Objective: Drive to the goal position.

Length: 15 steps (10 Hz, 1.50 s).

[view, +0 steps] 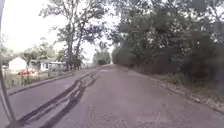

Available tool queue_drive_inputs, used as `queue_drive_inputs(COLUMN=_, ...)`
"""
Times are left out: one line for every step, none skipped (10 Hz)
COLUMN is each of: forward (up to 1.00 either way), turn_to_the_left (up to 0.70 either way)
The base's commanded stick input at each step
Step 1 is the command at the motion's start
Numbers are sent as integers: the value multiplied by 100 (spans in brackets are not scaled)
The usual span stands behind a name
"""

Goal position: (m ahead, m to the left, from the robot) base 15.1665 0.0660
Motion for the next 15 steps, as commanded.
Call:
queue_drive_inputs(forward=70, turn_to_the_left=0)
queue_drive_inputs(forward=70, turn_to_the_left=0)
queue_drive_inputs(forward=70, turn_to_the_left=0)
queue_drive_inputs(forward=70, turn_to_the_left=0)
queue_drive_inputs(forward=70, turn_to_the_left=0)
queue_drive_inputs(forward=70, turn_to_the_left=0)
queue_drive_inputs(forward=70, turn_to_the_left=0)
queue_drive_inputs(forward=70, turn_to_the_left=0)
queue_drive_inputs(forward=70, turn_to_the_left=0)
queue_drive_inputs(forward=70, turn_to_the_left=0)
queue_drive_inputs(forward=70, turn_to_the_left=0)
queue_drive_inputs(forward=70, turn_to_the_left=0)
queue_drive_inputs(forward=70, turn_to_the_left=0)
queue_drive_inputs(forward=70, turn_to_the_left=0)
queue_drive_inputs(forward=70, turn_to_the_left=0)
